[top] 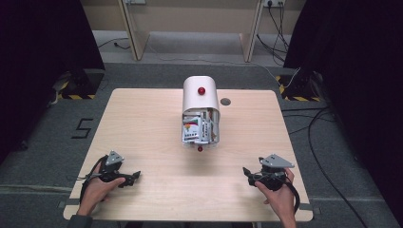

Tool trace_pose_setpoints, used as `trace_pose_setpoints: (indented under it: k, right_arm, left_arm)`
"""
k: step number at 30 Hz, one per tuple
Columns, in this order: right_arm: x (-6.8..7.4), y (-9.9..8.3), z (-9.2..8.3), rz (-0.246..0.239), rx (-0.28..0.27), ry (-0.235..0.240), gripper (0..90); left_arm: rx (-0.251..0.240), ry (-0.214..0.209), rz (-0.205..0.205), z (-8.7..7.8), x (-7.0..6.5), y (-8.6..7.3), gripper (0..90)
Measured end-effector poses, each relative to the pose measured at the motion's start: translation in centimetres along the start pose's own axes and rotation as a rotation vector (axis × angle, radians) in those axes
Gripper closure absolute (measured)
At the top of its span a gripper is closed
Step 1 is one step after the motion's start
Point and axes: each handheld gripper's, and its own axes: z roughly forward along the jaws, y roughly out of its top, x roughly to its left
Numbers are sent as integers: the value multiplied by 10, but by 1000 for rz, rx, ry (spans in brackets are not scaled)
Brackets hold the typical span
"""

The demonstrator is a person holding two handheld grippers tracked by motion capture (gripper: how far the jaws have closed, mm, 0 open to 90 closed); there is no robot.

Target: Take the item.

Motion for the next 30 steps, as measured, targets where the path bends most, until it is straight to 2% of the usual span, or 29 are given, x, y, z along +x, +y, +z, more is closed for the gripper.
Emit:
trace_pose_setpoints:
  k: [12, 19, 23, 30]
  right_arm:
    - [7, 30, 1, -9, -43, 14, 299]
    - [10, 37, -1, -11, -58, 12, 343]
    - [11, 41, -3, -5, -67, 9, 348]
    - [15, 52, -9, -22, -98, 19, 350]
  left_arm:
    - [-1, 0, 1, 0, 0, 0, 0]
    - [-1, 0, 1, 0, 0, 0, 0]
    - [-2, 0, -1, 0, 0, 0, 0]
    - [-2, 1, -1, 0, 0, 0, 0]
